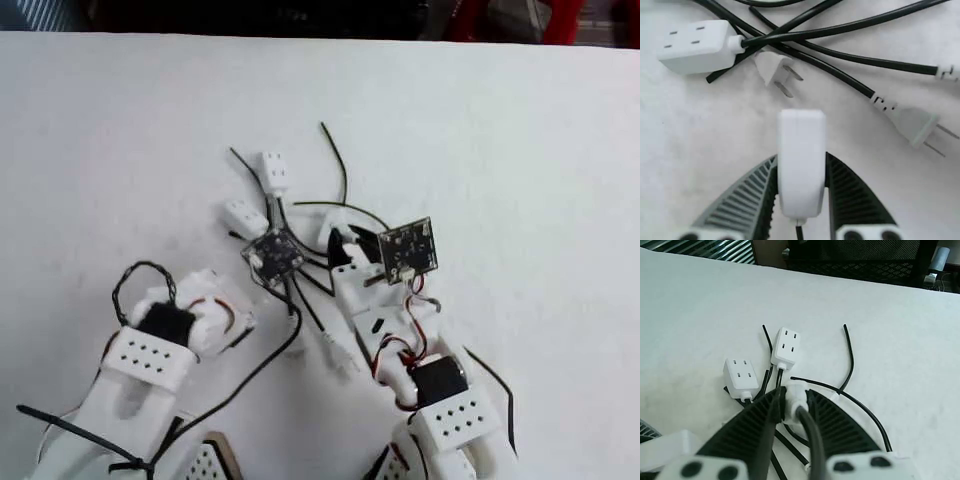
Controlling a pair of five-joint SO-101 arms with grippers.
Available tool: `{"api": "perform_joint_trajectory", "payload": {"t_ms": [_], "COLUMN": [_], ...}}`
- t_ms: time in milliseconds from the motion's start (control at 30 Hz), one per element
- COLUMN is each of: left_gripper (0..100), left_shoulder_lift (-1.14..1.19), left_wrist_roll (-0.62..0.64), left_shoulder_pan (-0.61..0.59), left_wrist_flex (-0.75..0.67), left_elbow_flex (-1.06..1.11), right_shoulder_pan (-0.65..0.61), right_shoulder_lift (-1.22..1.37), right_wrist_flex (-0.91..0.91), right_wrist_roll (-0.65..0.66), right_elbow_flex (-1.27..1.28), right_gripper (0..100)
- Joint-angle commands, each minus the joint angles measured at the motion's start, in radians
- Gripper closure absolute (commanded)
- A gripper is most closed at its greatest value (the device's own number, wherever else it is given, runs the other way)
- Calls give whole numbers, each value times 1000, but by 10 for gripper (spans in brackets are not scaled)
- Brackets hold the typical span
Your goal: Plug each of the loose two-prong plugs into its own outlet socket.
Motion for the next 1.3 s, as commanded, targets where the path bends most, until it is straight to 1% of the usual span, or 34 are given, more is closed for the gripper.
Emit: {"api": "perform_joint_trajectory", "payload": {"t_ms": [0,67,167,367,467,567,667,833,933,1000,1133,1267], "left_gripper": [759,725,730,728,728,728,728,728,729,730,749,751], "left_shoulder_lift": [-31,-31,-28,-28,-30,-30,-30,-38,-38,-47,-130,-268], "left_wrist_roll": [15,40,41,41,41,41,40,41,48,61,193,255], "left_shoulder_pan": [-64,-99,-142,-159,-205,-272,-309,-352,-358,-358,-351,-357], "left_wrist_flex": [-35,-46,-97,-192,-207,-252,-292,-299,-258,-169,20,86], "left_elbow_flex": [0,-2,14,91,78,68,71,63,21,-37,-163,-173], "right_shoulder_pan": [-4,-4,-5,-5,-5,-5,-5,-7,-41,-61,-88,-116], "right_shoulder_lift": [-8,-8,-8,-8,-8,-8,-8,-8,-8,-8,-8,-7], "right_wrist_flex": [1,1,-1,-1,-1,-1,-1,-1,5,36,51,59], "right_wrist_roll": [11,11,11,11,11,11,11,11,11,17,114,164], "right_elbow_flex": [-6,0,3,5,5,5,5,5,5,0,-2,-25], "right_gripper": [981,981,981,981,981,981,981,981,981,981,981,981]}}
